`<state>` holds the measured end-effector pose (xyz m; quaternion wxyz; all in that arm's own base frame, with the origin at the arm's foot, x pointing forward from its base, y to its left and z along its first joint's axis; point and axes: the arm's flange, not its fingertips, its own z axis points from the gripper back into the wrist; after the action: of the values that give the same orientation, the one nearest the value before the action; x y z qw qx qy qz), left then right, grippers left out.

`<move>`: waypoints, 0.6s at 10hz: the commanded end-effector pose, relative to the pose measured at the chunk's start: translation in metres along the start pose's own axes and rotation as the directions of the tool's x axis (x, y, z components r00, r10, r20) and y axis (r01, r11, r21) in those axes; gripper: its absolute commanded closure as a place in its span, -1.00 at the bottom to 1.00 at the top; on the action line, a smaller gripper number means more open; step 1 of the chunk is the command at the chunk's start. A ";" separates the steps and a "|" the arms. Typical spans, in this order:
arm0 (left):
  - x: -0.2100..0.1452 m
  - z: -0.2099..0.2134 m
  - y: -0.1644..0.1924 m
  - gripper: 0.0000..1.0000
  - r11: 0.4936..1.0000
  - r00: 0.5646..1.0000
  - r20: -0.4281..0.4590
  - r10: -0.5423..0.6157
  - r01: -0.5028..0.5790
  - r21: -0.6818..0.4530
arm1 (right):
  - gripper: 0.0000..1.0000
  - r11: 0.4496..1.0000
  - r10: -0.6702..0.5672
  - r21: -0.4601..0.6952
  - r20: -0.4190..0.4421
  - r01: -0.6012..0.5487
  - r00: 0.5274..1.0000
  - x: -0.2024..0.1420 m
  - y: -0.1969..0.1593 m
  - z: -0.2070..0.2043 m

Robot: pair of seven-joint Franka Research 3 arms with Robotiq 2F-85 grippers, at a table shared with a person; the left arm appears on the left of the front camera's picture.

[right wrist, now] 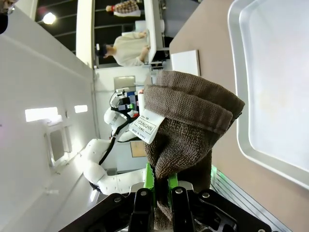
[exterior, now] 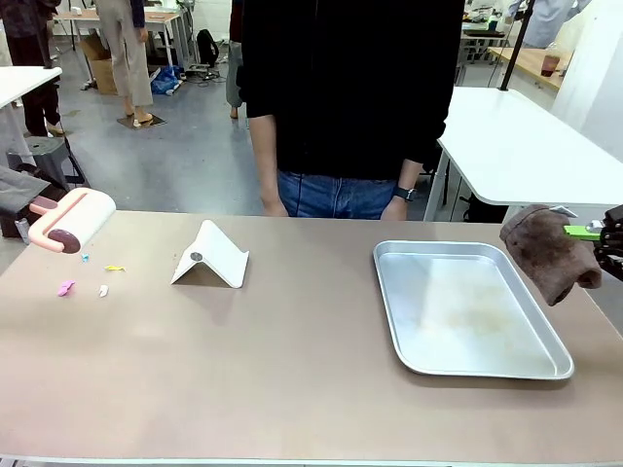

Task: Clean the surface of the table.
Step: Clean the area not pointed to by the person.

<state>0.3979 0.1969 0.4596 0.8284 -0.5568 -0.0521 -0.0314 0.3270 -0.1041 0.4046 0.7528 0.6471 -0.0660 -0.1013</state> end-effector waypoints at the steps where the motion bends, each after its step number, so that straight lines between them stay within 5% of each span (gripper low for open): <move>1: -0.003 0.002 -0.002 0.90 1.000 1.000 -0.009 -0.014 0.014 -0.008 | 0.76 1.000 0.014 0.002 -0.010 -0.014 1.000 -0.001 0.001 0.003; 6: -0.003 0.002 -0.002 0.90 1.000 1.000 -0.009 -0.014 0.014 -0.008 | 0.76 1.000 0.014 0.002 -0.010 -0.014 1.000 -0.001 0.001 0.003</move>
<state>0.3979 0.1969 0.4596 0.8284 -0.5568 -0.0521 -0.0314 0.3269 -0.1041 0.4046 0.7527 0.6471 -0.0660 -0.1012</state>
